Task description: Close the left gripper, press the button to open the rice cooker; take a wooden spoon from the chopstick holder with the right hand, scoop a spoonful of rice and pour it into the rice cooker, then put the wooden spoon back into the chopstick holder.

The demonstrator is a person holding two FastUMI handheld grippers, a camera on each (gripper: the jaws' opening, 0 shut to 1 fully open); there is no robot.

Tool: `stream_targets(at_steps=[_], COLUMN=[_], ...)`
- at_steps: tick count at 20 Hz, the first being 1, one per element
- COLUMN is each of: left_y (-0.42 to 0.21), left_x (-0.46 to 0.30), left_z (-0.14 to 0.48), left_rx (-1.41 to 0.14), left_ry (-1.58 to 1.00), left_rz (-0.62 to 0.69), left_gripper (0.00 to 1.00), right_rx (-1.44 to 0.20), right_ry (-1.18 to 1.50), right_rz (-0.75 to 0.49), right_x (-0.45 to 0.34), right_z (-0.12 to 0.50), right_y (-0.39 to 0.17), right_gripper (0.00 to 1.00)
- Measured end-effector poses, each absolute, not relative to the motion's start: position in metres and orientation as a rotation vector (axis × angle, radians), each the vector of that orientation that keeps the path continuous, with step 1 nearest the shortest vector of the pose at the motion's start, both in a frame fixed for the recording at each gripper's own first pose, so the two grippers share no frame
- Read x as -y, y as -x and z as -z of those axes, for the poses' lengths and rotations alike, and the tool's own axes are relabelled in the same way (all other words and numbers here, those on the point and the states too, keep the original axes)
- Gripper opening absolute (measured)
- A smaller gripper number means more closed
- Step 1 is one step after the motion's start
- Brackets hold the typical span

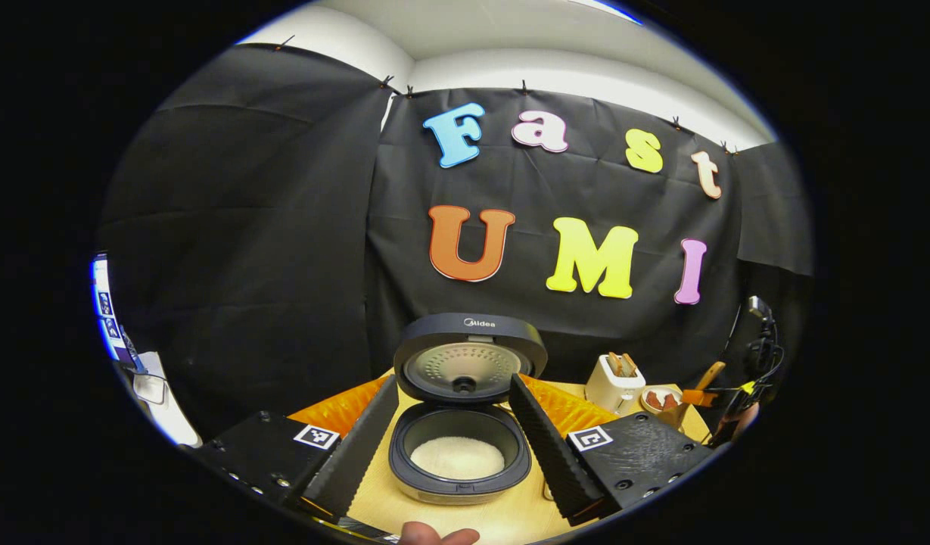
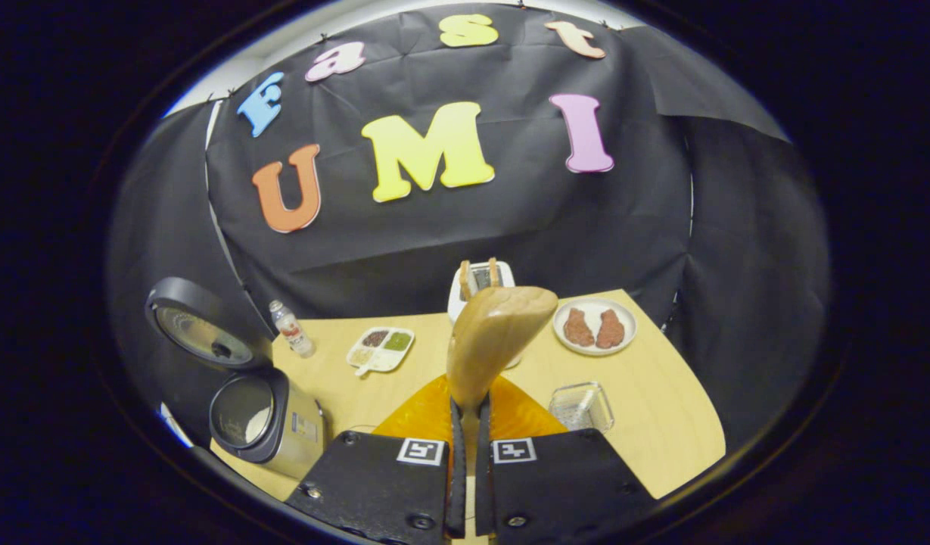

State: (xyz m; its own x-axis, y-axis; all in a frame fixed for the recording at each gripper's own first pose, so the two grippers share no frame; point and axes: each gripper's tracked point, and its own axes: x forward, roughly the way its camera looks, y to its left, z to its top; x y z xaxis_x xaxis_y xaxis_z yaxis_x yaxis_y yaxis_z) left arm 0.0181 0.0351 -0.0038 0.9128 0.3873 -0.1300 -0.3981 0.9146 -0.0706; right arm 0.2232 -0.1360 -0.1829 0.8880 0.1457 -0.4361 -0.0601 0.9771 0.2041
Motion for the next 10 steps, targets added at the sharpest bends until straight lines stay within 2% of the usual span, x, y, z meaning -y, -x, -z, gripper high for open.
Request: stream_targets(at_steps=[4, 10], left_y=[0.001, 0.02], left_x=[-0.046, -0.048], left_z=[0.007, 0.016], left_rx=[-0.142, -0.174], left_ry=[0.073, 0.077], left_rz=[-0.418, -0.42], left_gripper=[0.95, 0.95], right_rx=[-0.53, -0.507], right_ry=[-0.116, 0.123], right_rz=[-0.101, -0.039], right_x=[0.11, 0.102], right_z=[0.231, 0.285], right_y=[-0.221, -0.237], right_gripper=[0.1, 0.1])
